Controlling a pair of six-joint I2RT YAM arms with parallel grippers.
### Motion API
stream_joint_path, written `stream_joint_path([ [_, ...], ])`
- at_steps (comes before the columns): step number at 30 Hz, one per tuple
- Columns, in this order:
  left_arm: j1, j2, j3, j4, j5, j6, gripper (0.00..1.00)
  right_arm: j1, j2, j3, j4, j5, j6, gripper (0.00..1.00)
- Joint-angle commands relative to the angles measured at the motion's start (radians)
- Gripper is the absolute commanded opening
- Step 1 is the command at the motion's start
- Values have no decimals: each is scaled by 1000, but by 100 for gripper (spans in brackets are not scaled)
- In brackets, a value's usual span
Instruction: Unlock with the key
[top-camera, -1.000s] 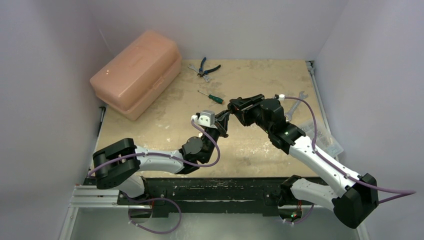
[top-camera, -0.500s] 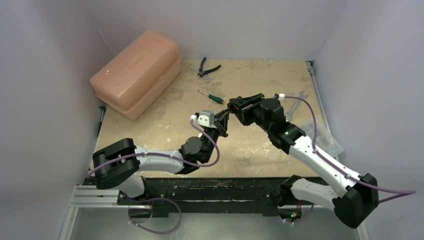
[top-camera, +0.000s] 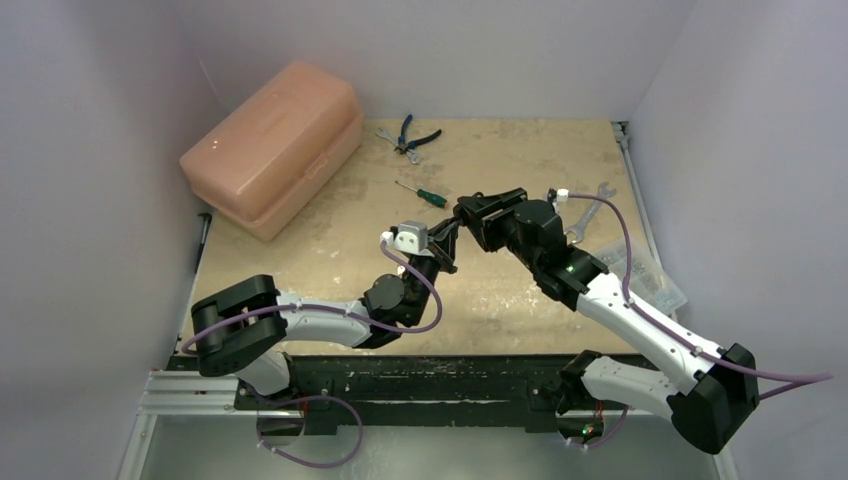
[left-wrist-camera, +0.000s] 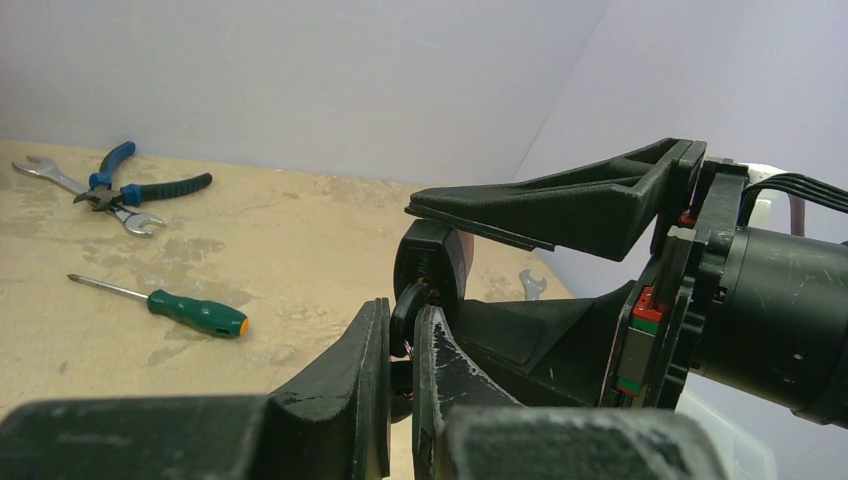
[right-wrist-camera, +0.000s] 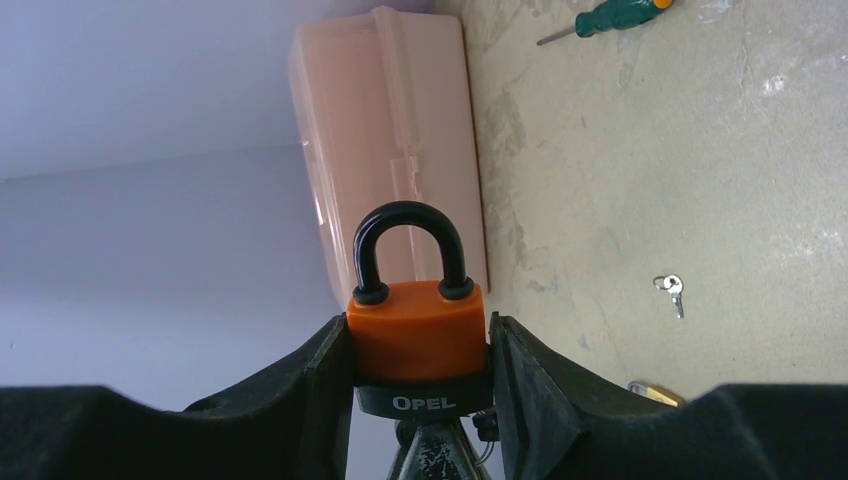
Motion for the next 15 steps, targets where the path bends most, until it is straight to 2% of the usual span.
stream_joint_path([
  [1, -3, 20, 59, 38, 125, -3, 0, 83, -8, 60, 58, -191, 7, 0],
  [15, 10, -3, -3, 68, 202, 29, 0, 83, -15, 62, 36, -155, -13, 0],
])
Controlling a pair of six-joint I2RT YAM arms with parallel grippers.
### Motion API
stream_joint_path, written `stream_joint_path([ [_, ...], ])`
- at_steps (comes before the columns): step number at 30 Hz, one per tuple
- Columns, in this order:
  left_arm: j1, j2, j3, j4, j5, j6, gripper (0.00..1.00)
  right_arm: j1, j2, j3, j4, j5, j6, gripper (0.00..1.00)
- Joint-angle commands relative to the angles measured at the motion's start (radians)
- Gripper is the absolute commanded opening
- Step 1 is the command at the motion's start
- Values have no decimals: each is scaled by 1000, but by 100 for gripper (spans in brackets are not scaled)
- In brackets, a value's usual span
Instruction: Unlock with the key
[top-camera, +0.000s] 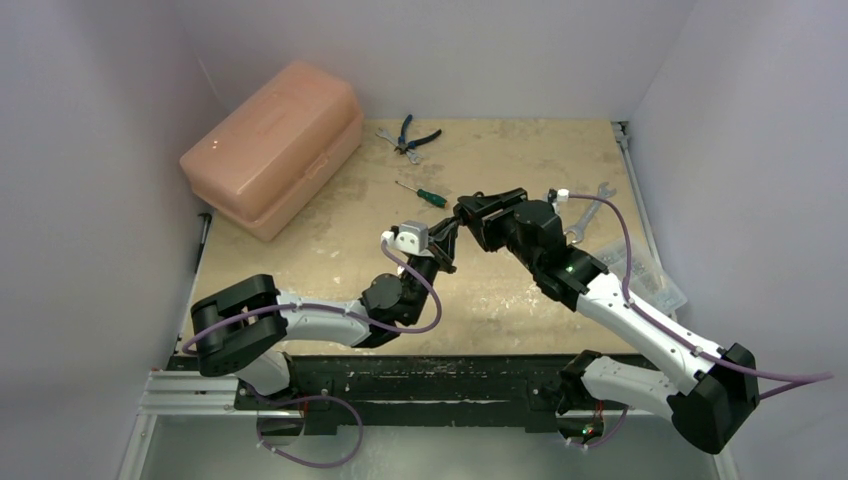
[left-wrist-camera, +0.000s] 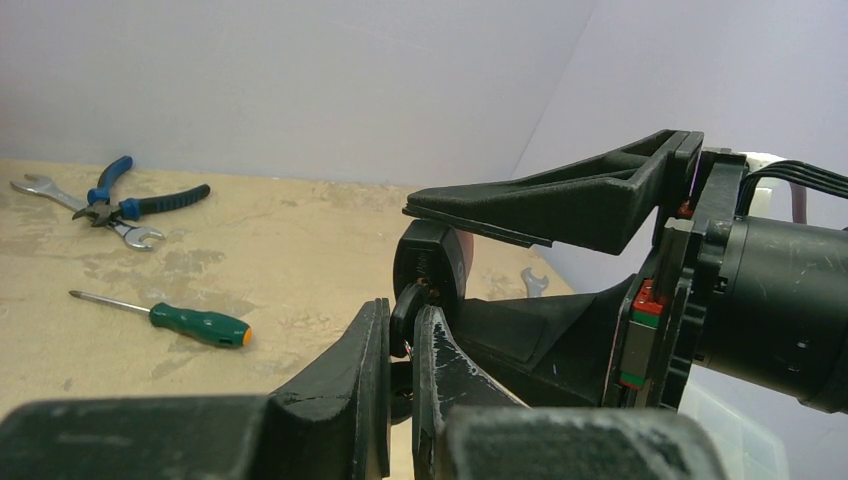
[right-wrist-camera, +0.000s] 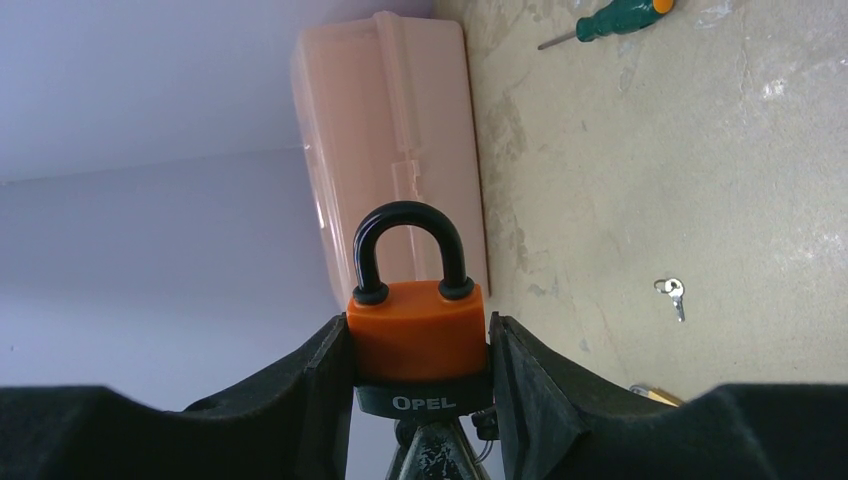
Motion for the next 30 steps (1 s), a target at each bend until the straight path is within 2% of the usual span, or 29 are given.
stream_joint_path([
  [1, 0, -5, 4, 45, 170, 0, 0, 76, -18, 61, 36, -167, -12, 0],
  [20, 6, -69, -57, 4, 233, 95, 0, 76, -22, 66, 4, -172, -46, 0],
  [21, 6, -74, -60, -2, 237, 98, 4, 75, -23, 67, -1, -172, -48, 0],
  [25, 6, -118, -75, -59, 279, 106, 39, 76, -37, 68, -25, -140, -64, 0],
  [27, 6, -153, -79, -117, 306, 116, 45, 77, -47, 67, -45, -116, -73, 0],
  [30, 11, -234, -77, -241, 328, 115, 48, 77, -59, 69, -68, -72, -106, 0],
])
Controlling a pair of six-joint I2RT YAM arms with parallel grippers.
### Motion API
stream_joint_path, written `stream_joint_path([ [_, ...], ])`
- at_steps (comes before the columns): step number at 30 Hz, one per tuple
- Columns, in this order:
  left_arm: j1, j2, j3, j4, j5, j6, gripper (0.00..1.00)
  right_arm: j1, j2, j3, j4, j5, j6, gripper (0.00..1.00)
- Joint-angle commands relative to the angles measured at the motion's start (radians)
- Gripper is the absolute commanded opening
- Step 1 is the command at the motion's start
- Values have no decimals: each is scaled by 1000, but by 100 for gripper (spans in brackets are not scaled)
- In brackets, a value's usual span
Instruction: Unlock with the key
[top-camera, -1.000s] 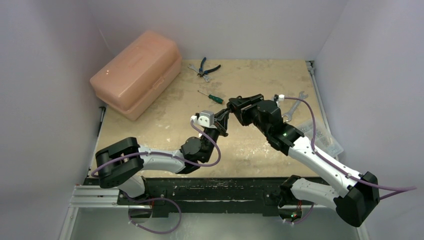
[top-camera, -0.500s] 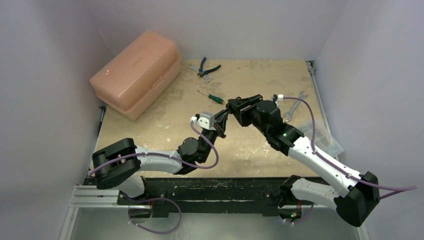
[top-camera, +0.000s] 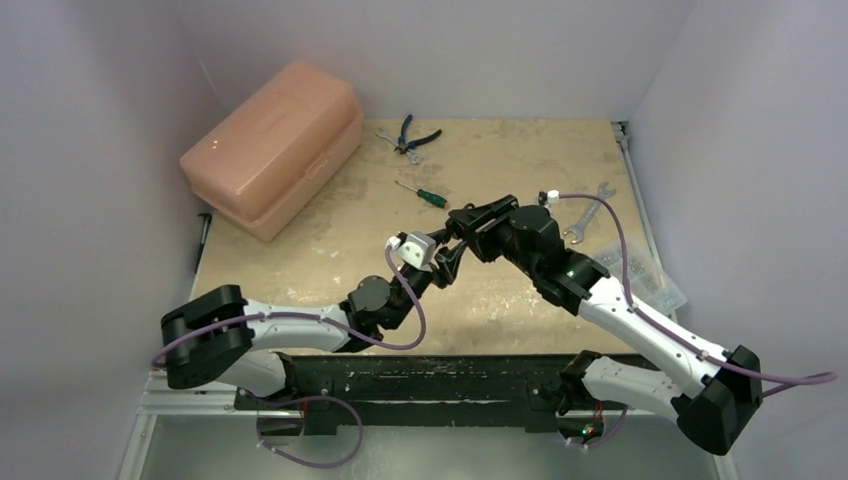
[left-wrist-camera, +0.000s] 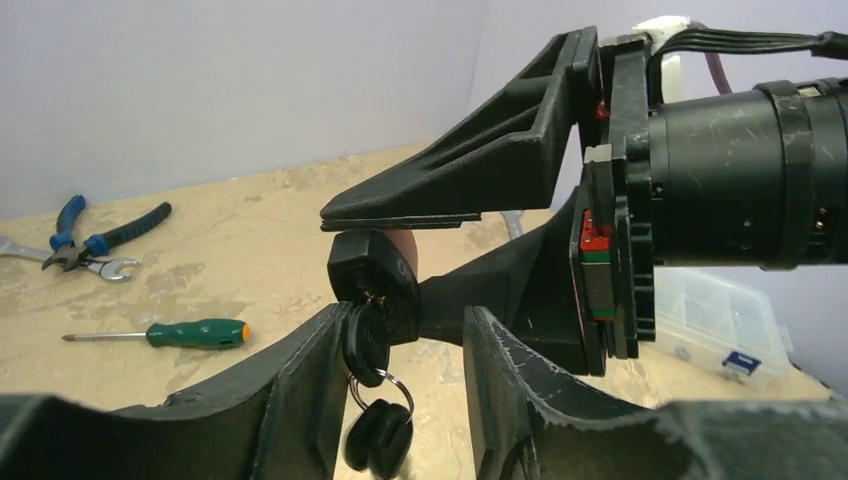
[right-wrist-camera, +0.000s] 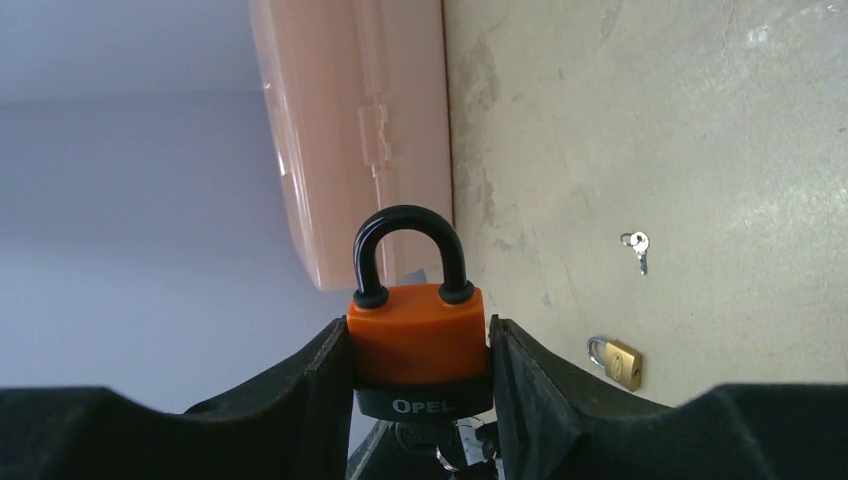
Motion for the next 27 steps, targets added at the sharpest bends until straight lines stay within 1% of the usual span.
stream_joint_path([
  [1, 6, -127, 14, -160, 132, 1, 49, 34, -46, 60, -6, -17, -64, 0],
  [5, 31, -210, 30, -312, 136, -68, 57, 33, -59, 52, 3, 19, -110, 0],
  [10, 107, -262, 38, -396, 200, -183, 66, 33, -59, 64, 11, 23, -175, 0],
  [13, 134, -273, 42, -425, 219, -212, 70, 33, -71, 65, 13, 29, -195, 0],
  [18, 143, -253, 33, -399, 256, -240, 69, 33, -86, 69, 12, 43, -228, 0],
  [27, 156, -156, 35, -258, 293, -341, 64, 33, -111, 43, 43, 42, -243, 0],
])
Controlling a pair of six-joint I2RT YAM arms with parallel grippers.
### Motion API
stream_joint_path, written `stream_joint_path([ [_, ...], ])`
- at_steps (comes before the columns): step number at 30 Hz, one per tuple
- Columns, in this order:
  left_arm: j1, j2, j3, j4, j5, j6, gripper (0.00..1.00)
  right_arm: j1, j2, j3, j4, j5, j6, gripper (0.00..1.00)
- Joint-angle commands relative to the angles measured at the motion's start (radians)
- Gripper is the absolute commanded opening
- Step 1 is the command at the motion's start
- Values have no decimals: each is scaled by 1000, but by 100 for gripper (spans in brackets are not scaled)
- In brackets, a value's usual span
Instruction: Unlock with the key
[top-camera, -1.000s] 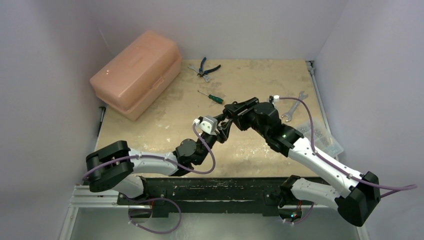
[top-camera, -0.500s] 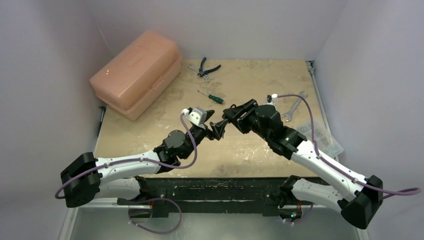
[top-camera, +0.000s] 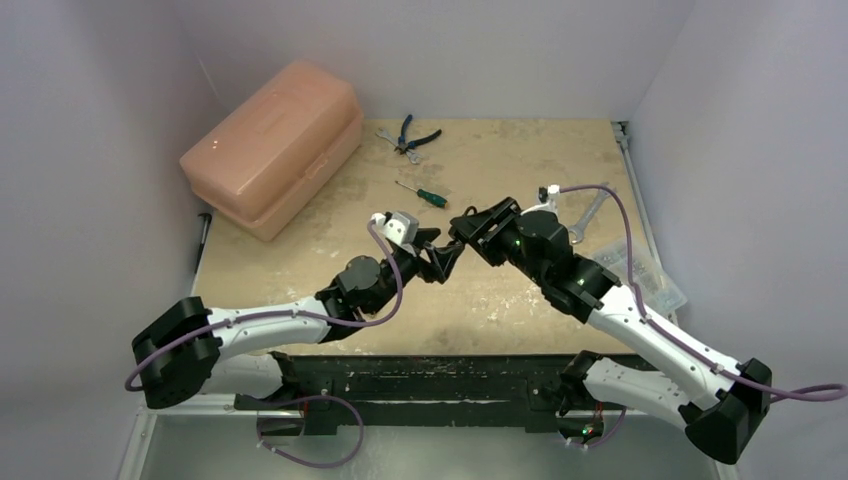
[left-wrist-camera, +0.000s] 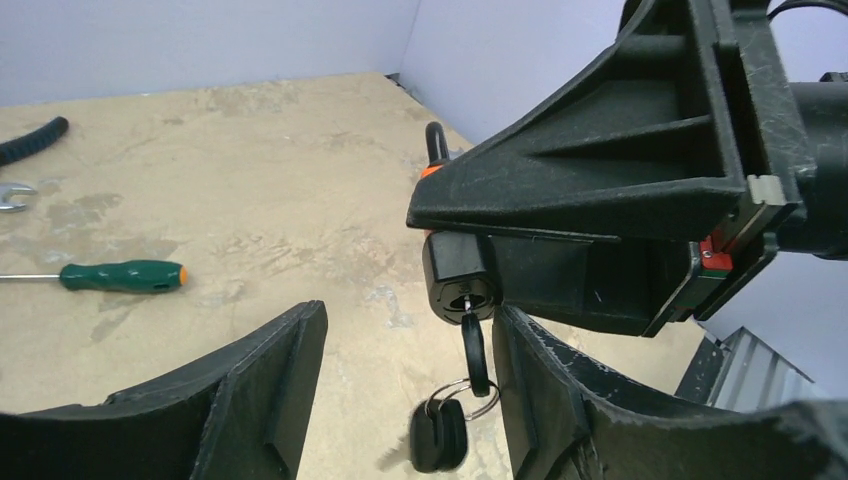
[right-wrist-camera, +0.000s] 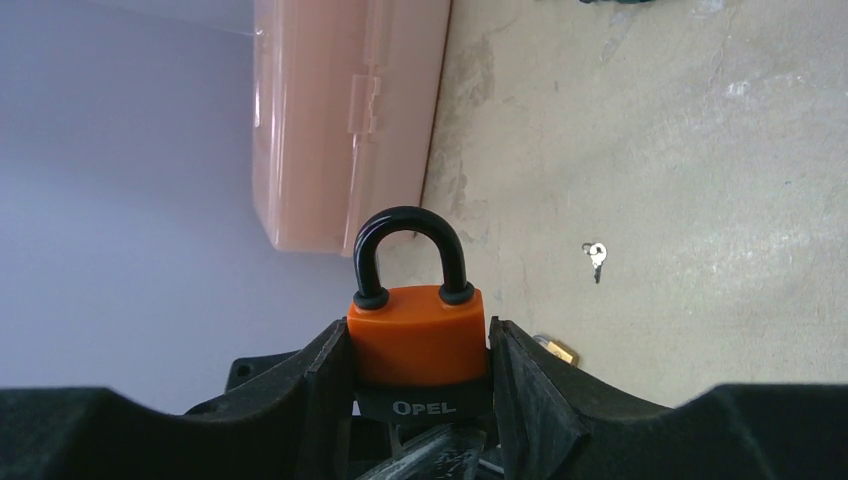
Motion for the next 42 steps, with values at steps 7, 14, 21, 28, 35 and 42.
stream_joint_path([
  [7, 31, 92, 28, 236, 49, -154, 61, 5, -49, 19, 105, 26, -42, 0],
  [14, 35, 99, 3, 341, 73, -173, 64, 4, -50, 12, 114, 24, -50, 0],
  [21, 35, 102, -6, 360, 89, -162, 69, 4, -44, 21, 113, 31, -52, 0],
  [28, 35, 114, 10, 339, 79, -131, 52, 4, -35, 26, 127, 9, -52, 0],
  [35, 35, 162, 30, 353, 71, -121, 58, 4, -29, 4, 163, -55, -15, 0],
  [42, 35, 183, 31, 394, 50, -113, 13, 5, -32, -3, 163, -62, -13, 0],
])
